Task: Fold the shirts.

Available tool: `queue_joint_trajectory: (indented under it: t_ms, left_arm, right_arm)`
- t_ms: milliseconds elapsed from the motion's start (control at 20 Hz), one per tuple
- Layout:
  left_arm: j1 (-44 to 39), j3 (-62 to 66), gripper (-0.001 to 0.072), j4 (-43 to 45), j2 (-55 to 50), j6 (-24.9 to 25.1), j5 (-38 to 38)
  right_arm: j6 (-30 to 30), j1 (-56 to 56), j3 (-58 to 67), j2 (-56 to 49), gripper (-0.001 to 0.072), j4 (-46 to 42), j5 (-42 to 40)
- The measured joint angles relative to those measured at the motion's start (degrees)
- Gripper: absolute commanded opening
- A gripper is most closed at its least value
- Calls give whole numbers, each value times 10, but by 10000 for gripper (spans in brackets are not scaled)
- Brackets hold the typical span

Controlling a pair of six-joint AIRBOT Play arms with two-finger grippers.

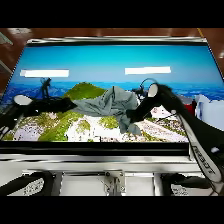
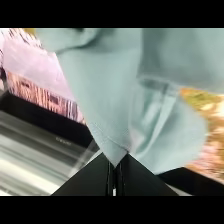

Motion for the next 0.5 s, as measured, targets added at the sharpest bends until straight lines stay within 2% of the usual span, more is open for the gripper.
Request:
queue_joint_trajectory:
  t_ms: [150, 300, 500]
  left_arm:
    - [36, 72, 40, 0, 104, -7, -16]
    - [66, 166, 39, -1, 216, -22, -25]
    - [83, 265, 40, 31, 330, -86, -32]
  right_arm:
    - [-21, -38, 98, 108, 57, -64, 0]
    - [-29, -70, 198, 225, 56, -101, -59]
    - [-19, -85, 301, 337, 57, -120, -153]
